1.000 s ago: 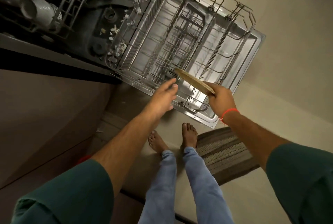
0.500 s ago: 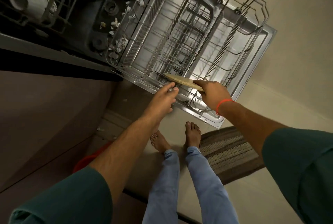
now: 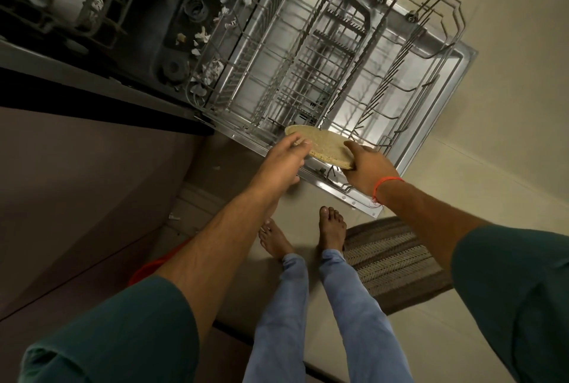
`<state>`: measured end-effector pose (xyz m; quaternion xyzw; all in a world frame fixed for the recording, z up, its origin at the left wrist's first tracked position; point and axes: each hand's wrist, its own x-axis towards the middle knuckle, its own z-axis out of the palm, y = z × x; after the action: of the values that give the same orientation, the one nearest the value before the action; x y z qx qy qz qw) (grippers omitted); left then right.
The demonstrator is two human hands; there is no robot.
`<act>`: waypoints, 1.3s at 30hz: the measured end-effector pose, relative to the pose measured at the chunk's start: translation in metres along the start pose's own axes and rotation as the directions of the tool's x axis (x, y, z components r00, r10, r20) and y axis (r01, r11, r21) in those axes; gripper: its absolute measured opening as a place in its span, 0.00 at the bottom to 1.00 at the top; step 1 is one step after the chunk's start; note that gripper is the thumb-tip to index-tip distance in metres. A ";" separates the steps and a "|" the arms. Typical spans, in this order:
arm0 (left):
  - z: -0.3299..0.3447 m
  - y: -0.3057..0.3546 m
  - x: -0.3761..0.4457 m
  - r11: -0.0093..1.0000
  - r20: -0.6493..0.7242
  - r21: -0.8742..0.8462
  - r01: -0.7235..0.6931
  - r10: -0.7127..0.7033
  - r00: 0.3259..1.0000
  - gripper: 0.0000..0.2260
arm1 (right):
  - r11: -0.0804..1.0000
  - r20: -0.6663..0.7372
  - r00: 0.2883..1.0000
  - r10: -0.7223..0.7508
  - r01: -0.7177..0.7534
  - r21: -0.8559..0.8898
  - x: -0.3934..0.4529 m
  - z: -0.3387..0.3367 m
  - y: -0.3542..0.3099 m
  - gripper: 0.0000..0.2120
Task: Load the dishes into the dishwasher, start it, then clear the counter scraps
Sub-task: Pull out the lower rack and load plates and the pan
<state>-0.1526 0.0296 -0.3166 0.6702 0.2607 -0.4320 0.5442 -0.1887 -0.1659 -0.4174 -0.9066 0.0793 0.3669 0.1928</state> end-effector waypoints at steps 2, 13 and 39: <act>0.001 -0.001 -0.003 1.000 -0.004 -0.003 -0.002 0.002 1.000 0.20 | 1.000 0.009 1.000 0.004 -0.004 -0.008 -0.005 0.001 0.002 0.32; 0.008 -0.013 -0.026 0.999 -0.017 -0.050 -0.012 0.011 1.000 0.21 | 0.976 -0.070 0.991 -0.113 0.097 -0.193 -0.031 0.000 -0.004 0.25; 0.006 0.003 -0.021 0.999 0.014 -0.046 0.000 0.000 1.000 0.15 | -0.427 0.483 0.805 0.345 -0.324 0.844 -0.051 -0.040 -0.042 0.14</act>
<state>-0.1624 0.0254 -0.2970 0.6545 0.2669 -0.4304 0.5614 -0.1880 -0.1440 -0.3440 -0.3114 0.6149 0.1884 0.6995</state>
